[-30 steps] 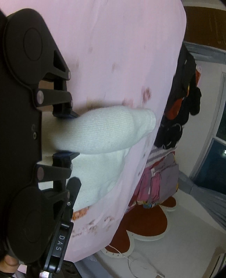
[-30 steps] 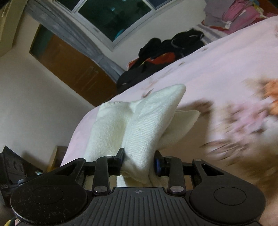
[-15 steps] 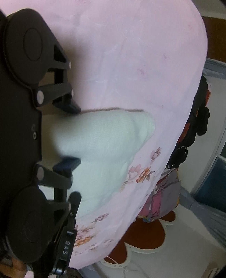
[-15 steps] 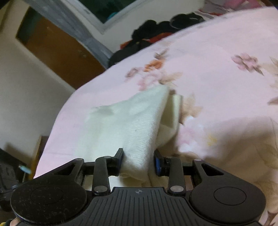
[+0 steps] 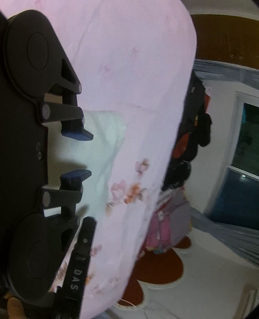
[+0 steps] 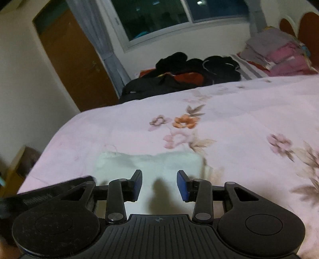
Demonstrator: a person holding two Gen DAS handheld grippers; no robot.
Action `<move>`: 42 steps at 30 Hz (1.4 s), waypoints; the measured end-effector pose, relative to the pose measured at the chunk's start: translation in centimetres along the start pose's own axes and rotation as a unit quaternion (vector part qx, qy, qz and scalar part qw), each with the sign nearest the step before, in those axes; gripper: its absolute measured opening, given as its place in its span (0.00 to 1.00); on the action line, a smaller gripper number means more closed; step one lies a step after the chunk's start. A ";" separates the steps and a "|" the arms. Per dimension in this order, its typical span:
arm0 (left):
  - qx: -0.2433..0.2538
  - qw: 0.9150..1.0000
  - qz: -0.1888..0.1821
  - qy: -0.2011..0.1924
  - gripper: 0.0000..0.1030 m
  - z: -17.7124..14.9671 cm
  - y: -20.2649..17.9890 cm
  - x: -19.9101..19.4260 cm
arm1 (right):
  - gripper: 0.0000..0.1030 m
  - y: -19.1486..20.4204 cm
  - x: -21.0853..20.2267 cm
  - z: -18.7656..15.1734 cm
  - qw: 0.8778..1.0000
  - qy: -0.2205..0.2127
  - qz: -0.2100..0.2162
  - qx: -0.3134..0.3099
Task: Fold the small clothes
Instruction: 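Open both grippers and release the folded sweater onto the bedspread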
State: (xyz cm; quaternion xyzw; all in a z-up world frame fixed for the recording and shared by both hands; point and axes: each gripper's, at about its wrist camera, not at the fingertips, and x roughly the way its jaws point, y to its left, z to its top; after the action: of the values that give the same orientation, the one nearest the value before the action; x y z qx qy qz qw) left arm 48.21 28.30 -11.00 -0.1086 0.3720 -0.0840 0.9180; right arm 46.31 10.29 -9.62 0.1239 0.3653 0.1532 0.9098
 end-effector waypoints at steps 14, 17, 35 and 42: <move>0.007 1.000 -0.007 0.010 0.37 -2.8 0.6 -5.0 | 0.38 -0.1 -1.9 -2.2 0.999 0.006 -0.033 -0.031; 0.023 1.000 -0.001 0.011 0.37 -5.2 0.2 -6.5 | 0.38 0.2 -4.6 -4.4 0.999 0.017 -0.026 -0.032; 0.041 0.997 0.031 0.054 0.48 -9.3 -1.7 -6.7 | 0.38 1.3 -7.4 -12.9 0.990 0.062 -0.104 -0.077; 0.040 0.996 0.050 0.064 0.69 -9.9 -1.8 -7.3 | 0.39 0.7 -6.9 -13.3 0.991 0.058 -0.104 -0.061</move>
State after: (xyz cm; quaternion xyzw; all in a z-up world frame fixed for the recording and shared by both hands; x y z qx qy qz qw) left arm 35.95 26.90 -12.55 -0.0480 0.4311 -0.0599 0.8990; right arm 32.10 9.88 -14.45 0.0206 0.4185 0.0862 0.9039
